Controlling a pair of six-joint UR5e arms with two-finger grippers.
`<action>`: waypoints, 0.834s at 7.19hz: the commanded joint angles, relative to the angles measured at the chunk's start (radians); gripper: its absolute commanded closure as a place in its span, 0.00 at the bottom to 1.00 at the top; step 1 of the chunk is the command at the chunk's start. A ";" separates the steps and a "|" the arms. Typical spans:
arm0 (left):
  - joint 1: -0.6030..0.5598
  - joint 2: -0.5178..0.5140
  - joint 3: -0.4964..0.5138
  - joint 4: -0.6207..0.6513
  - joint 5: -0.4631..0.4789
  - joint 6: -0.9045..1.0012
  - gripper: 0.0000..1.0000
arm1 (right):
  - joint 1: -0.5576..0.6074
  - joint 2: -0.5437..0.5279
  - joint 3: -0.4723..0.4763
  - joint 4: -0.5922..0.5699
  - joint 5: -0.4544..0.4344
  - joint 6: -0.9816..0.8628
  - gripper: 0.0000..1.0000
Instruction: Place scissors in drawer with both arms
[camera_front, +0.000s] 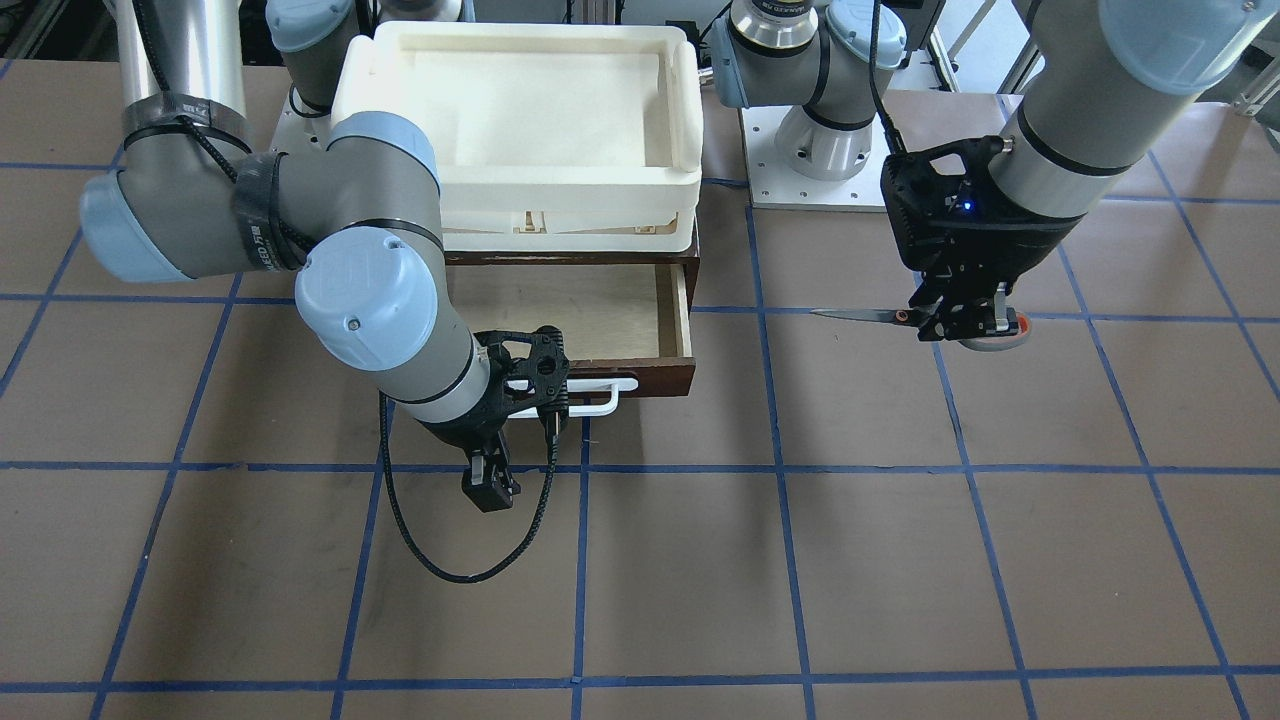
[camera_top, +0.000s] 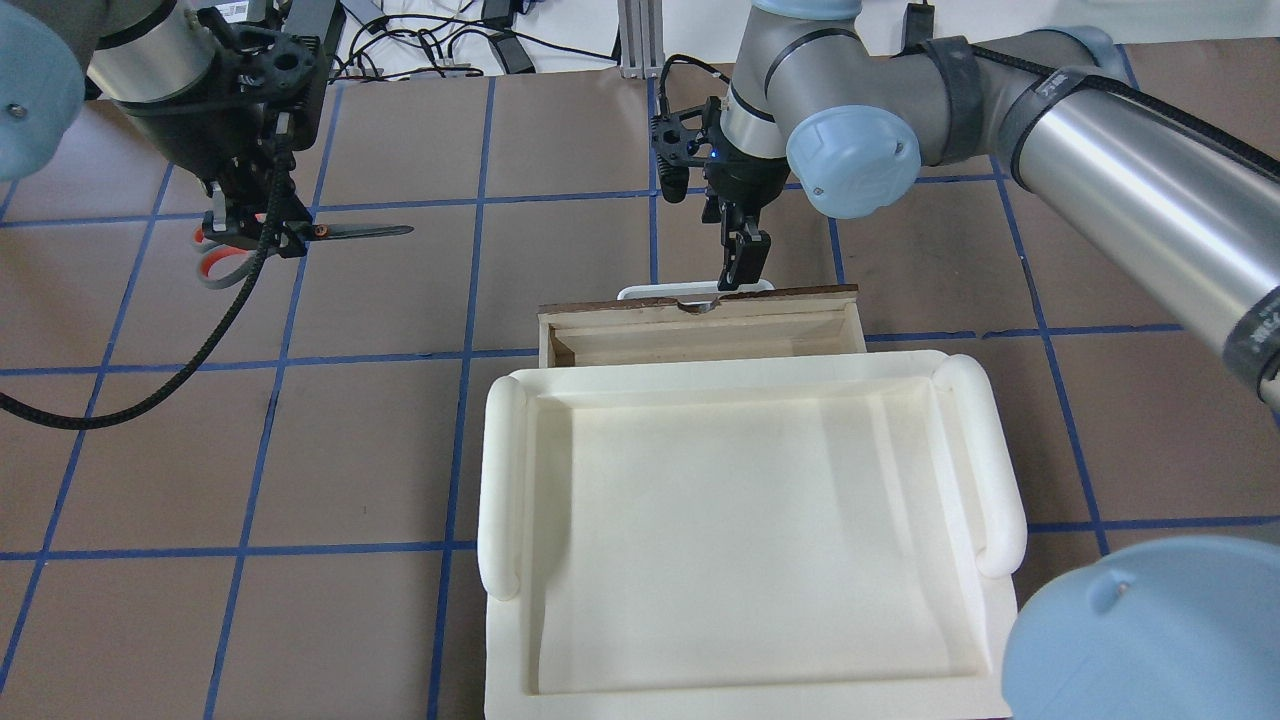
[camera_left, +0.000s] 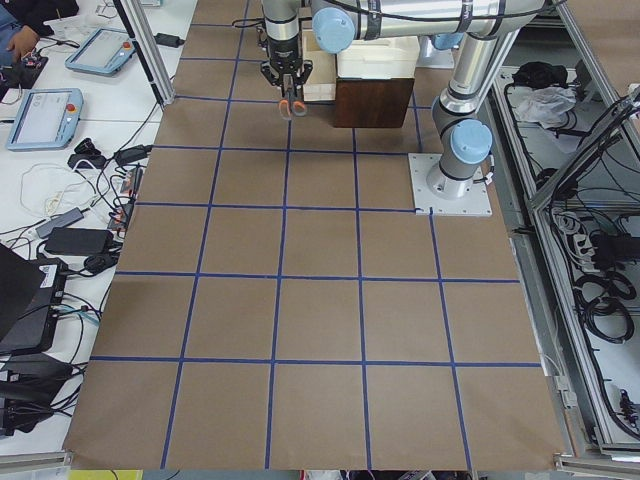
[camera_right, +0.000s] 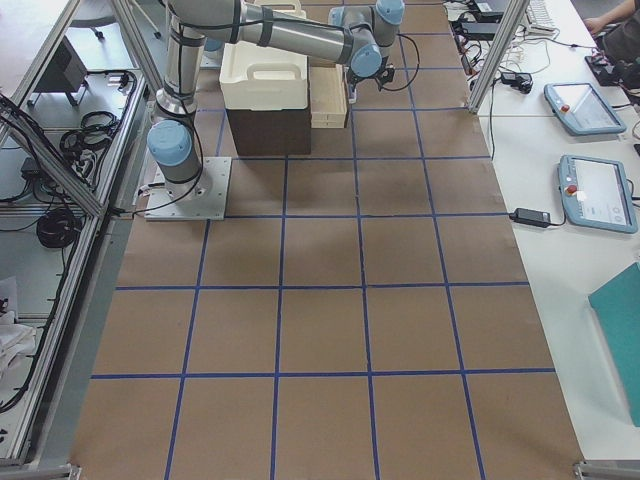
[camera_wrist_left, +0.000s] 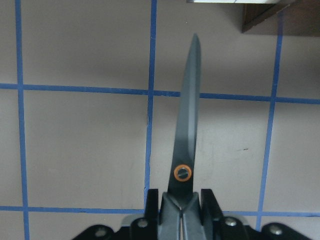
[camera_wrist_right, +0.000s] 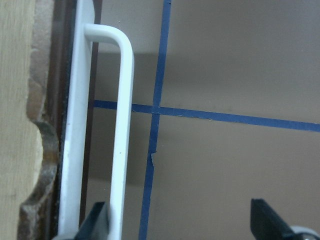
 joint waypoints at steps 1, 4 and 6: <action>-0.002 -0.001 0.000 0.000 -0.002 0.000 1.00 | -0.002 0.011 -0.011 -0.004 -0.004 -0.001 0.00; -0.008 -0.009 0.000 0.000 -0.005 -0.022 1.00 | -0.002 0.024 -0.045 -0.004 -0.003 -0.003 0.00; -0.008 -0.009 0.000 0.000 -0.005 -0.022 1.00 | -0.003 0.027 -0.044 0.024 0.006 -0.006 0.00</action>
